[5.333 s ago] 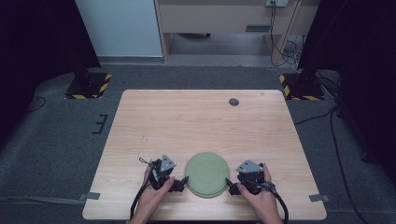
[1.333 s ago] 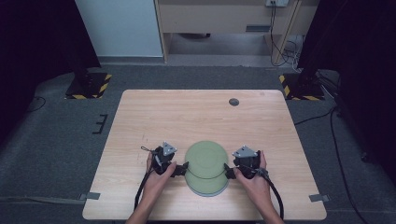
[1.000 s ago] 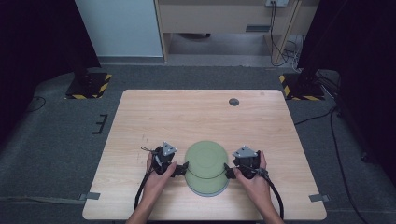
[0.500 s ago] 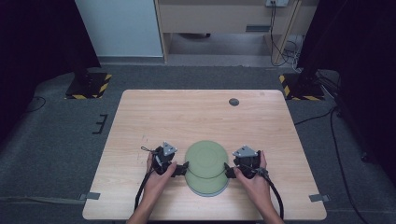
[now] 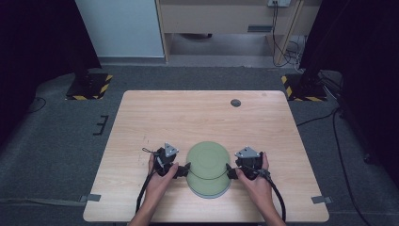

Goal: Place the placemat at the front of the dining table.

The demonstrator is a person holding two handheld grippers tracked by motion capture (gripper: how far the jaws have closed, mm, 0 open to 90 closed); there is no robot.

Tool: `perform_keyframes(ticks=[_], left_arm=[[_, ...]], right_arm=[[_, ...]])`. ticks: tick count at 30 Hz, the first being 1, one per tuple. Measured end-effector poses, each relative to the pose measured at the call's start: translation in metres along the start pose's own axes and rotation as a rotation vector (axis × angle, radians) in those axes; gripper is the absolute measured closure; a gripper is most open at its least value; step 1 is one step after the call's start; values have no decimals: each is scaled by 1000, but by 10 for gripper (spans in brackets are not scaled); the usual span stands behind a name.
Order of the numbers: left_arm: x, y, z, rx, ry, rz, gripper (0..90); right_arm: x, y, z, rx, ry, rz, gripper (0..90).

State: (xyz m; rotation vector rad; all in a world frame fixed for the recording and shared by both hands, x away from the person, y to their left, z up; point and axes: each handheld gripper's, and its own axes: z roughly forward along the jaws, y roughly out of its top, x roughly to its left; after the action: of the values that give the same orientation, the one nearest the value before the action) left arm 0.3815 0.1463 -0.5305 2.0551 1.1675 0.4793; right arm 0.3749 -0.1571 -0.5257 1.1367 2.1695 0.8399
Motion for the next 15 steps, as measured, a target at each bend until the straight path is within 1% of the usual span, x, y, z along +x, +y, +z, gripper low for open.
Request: perform_keyframes(ticks=[15], left_arm=[[-2,1,1,-4,6,-4,6]], right_arm=[[-1,0,0,0,-9,1,25]])
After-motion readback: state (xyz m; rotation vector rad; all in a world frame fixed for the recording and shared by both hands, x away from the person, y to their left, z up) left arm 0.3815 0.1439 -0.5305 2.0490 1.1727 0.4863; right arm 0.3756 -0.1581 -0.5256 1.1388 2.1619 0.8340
